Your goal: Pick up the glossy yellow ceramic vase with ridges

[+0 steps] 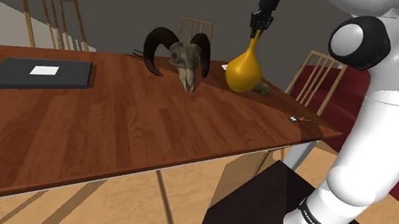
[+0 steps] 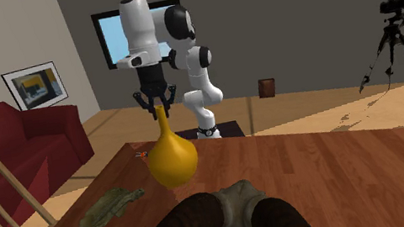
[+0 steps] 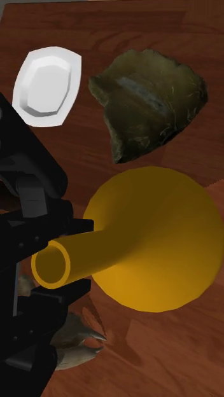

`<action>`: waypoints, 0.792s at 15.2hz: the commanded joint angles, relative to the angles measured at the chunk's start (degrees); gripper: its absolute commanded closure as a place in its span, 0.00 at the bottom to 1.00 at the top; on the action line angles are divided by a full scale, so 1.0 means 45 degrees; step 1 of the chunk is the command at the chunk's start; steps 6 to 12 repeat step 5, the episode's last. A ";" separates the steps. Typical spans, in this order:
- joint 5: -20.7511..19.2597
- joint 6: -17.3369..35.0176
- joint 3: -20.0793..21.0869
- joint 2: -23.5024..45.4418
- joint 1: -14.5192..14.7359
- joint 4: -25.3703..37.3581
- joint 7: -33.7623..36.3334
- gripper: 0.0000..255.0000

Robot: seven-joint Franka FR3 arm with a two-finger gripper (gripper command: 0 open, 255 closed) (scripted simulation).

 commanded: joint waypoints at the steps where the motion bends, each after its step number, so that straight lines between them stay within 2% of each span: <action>1: 0.0099 -0.0578 -0.0013 0.0330 -0.0101 0.0920 -0.0011 1.00; 3: 0.0227 -0.1192 -0.0021 0.0760 -0.0236 0.1957 -0.0021 1.00; 12: 0.0237 -0.1243 -0.0018 0.0797 -0.0250 0.2045 -0.0021 1.00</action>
